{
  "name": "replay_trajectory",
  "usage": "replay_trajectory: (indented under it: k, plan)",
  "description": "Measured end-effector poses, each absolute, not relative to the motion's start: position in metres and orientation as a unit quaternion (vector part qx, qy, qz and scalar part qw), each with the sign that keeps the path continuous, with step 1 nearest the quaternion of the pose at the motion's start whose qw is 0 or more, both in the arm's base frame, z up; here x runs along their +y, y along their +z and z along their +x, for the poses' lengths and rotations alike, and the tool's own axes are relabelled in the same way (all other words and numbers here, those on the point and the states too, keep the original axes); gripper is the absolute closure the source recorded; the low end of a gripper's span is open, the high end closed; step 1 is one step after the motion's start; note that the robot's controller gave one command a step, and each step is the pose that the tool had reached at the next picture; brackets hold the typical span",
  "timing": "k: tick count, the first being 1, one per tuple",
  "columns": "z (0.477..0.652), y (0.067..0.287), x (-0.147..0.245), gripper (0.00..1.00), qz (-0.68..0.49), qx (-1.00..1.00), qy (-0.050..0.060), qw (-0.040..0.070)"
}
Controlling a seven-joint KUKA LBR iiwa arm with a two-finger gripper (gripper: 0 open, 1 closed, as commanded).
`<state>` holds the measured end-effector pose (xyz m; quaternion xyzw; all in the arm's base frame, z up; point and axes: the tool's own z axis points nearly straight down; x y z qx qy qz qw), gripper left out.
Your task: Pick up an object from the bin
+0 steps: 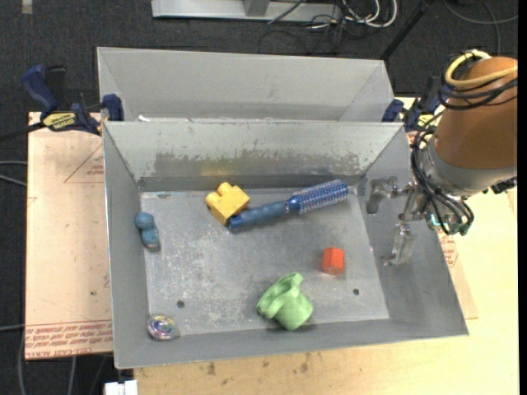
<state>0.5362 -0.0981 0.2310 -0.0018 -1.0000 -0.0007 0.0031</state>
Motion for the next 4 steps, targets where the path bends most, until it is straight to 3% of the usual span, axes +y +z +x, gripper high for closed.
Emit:
replay_trajectory:
  k: [1,2,3,4]
  plan:
    - [0.503,0.091,-0.046,0.0,0.075,-0.997,-0.002,0.004]
    - [0.578,0.082,-0.099,0.0,0.125,-0.992,0.001,-0.004]
    - [0.553,0.069,-0.072,0.0,0.172,-0.985,-0.001,0.0]
    - [0.541,0.097,-0.018,0.0,0.213,-0.977,-0.002,-0.001]
